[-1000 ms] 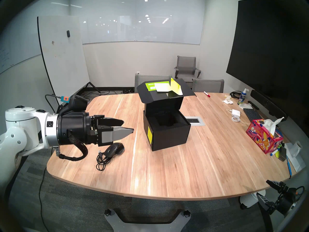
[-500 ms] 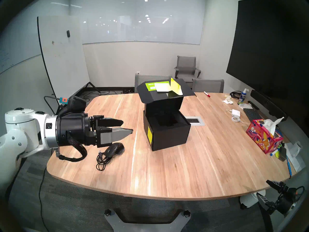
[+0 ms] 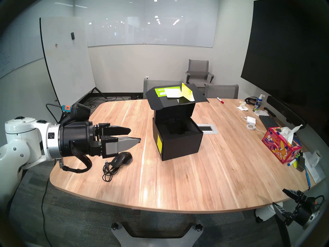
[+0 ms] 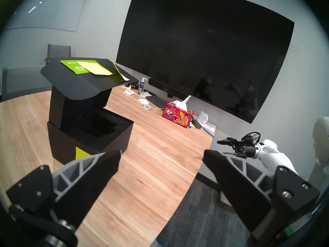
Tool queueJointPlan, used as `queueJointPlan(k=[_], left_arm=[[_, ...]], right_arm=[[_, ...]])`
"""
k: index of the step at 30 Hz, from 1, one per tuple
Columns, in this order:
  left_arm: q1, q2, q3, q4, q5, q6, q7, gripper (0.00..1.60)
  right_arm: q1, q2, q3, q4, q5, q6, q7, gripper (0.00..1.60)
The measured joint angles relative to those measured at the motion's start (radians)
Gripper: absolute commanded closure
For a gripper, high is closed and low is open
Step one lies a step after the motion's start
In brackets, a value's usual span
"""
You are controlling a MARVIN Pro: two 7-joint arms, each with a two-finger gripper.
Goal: Open the box and place the mouse inside
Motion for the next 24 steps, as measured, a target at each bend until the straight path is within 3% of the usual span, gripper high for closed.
queueJointPlan(k=[15,24], left_arm=[[0.021,-0.014,-0.013,0.000,0.029,-0.006,-0.026,0.00],[0.030,-0.022,-0.019,0.000,0.041,-0.008,-0.040,0.00]], right_arm=[[0.098,0.081,-0.089,0.032,0.001,0.025,-0.036,0.00],[0.180,0.125,-0.198,0.013,0.007,0.046,-0.048,0.00]])
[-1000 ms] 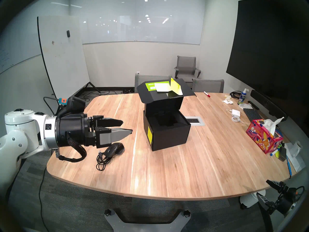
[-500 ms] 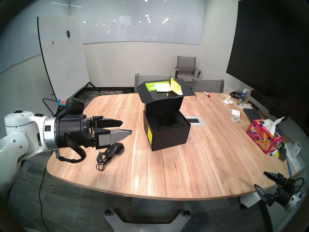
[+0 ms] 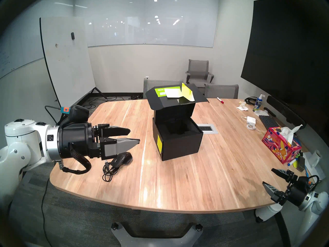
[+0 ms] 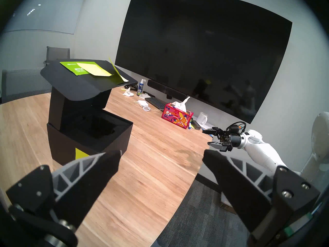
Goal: Open the box and place the mouse inside
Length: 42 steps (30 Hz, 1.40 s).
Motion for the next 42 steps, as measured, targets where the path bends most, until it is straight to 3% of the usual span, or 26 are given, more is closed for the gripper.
queueJointPlan(k=[12,42], left_arm=[[0.011,-0.010,-0.009,0.000,0.009,-0.002,-0.016,0.00],[0.037,-0.031,-0.032,0.000,0.037,-0.007,-0.050,0.00]], right_arm=[[0.090,0.033,-0.120,-0.039,0.011,0.034,-0.015,0.00],[0.216,0.043,-0.273,-0.033,0.041,0.065,-0.029,0.00]])
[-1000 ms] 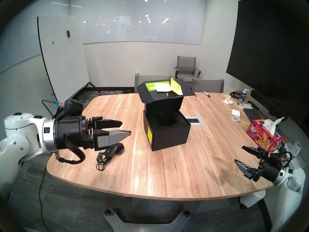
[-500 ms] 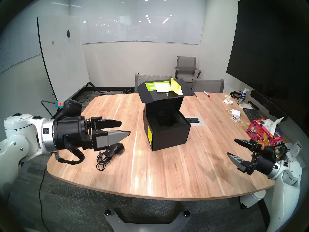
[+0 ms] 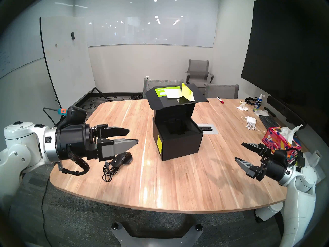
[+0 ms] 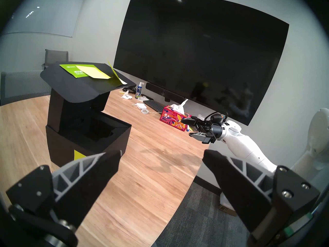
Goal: Open the box and place the mouse inside
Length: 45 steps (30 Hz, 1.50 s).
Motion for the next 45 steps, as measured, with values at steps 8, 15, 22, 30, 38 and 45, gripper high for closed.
queueJointPlan(k=[8,15,22,30,38,45], left_arm=[[0.003,-0.005,-0.003,0.000,0.007,-0.001,-0.007,0.00],[0.005,-0.009,-0.006,0.000,0.012,-0.001,-0.013,0.00],[0.006,-0.013,-0.007,0.000,0.017,-0.001,-0.018,0.00],[0.007,-0.017,-0.009,0.000,0.022,-0.001,-0.023,0.00],[0.008,-0.021,-0.010,0.000,0.025,-0.001,-0.027,0.00],[0.008,-0.024,-0.011,0.000,0.029,-0.001,-0.030,0.00]], right_arm=[[0.042,0.012,-0.043,0.050,0.000,-0.015,0.008,0.00],[0.091,0.031,-0.083,0.105,-0.002,-0.027,0.019,0.00],[0.146,0.056,-0.119,0.153,-0.004,-0.031,0.029,0.00],[0.211,0.084,-0.158,0.206,-0.006,-0.035,0.040,0.00],[0.275,0.107,-0.195,0.262,-0.008,-0.047,0.057,0.00],[0.328,0.122,-0.224,0.309,-0.010,-0.059,0.071,0.00]])
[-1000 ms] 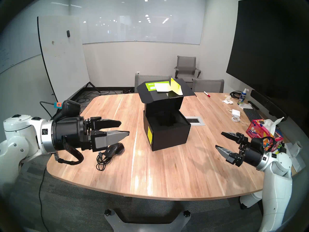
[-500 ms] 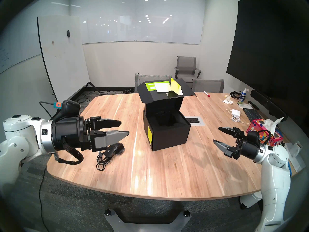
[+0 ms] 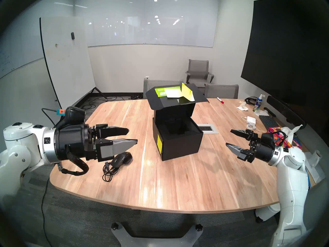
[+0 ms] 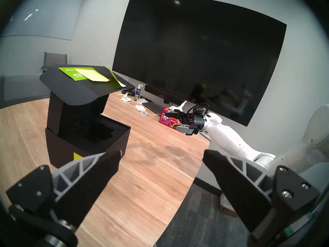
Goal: Open the box and place the mouse inside
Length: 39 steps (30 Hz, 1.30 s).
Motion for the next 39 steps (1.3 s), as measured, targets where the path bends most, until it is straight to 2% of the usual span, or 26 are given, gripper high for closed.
queueJointPlan(k=[22,39], left_arm=[[0.003,-0.009,-0.002,0.000,0.010,0.000,-0.009,0.00],[0.004,-0.015,-0.004,0.000,0.016,0.000,-0.015,0.00]], right_arm=[[0.199,0.027,-0.144,0.222,-0.016,-0.045,0.009,0.00],[0.334,0.035,-0.227,0.361,-0.018,-0.092,0.009,0.00]])
